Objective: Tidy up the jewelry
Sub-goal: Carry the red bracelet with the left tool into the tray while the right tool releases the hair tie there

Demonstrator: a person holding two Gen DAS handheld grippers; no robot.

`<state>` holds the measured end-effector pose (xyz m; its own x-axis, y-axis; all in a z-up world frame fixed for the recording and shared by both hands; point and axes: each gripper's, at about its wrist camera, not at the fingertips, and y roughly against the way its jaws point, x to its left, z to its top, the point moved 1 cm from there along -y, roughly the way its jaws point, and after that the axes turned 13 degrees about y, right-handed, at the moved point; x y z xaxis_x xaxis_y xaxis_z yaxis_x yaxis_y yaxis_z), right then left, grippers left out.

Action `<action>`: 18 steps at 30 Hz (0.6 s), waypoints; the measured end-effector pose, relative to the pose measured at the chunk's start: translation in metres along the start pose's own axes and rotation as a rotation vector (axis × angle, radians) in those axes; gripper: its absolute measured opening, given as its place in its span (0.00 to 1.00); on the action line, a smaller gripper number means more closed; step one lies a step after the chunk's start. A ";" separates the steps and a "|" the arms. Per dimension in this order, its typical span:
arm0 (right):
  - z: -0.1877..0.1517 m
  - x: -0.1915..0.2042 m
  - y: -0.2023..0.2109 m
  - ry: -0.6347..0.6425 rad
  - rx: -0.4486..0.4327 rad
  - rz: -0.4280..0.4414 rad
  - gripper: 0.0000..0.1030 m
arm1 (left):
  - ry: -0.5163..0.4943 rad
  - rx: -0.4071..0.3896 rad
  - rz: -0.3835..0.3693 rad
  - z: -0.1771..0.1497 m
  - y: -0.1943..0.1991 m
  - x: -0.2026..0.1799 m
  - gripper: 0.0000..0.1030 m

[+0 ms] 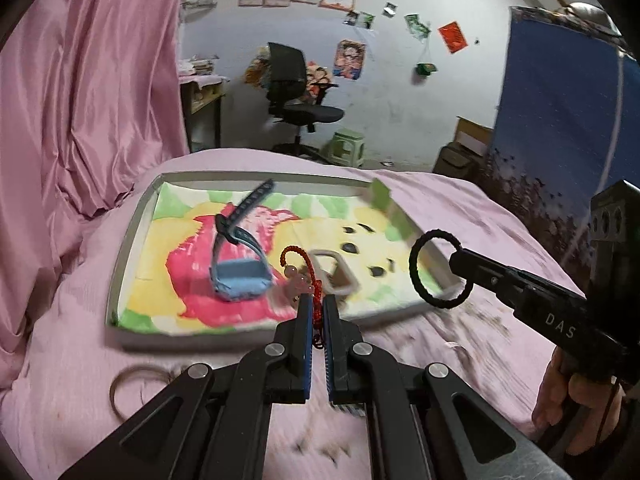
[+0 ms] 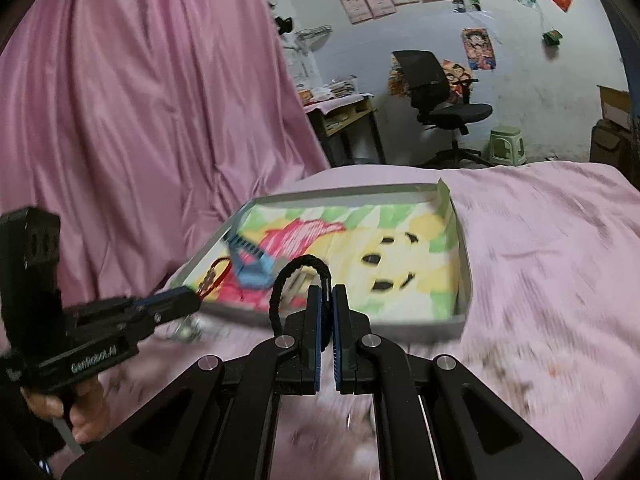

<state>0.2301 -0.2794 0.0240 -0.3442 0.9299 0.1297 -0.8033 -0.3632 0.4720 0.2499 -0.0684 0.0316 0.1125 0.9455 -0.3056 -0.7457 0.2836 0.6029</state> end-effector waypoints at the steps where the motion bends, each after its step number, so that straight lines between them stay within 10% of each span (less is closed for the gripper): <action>1: 0.002 -0.001 -0.008 -0.008 0.000 -0.001 0.05 | 0.008 0.004 0.002 0.003 -0.005 0.002 0.05; 18: -0.014 -0.014 -0.092 -0.091 0.166 -0.044 0.05 | 0.106 0.169 0.081 0.006 -0.068 0.027 0.06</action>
<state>0.3020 -0.2600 -0.0335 -0.2590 0.9488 0.1809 -0.7228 -0.3146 0.6153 0.3078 -0.0608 -0.0130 -0.0196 0.9466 -0.3219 -0.6277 0.2390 0.7409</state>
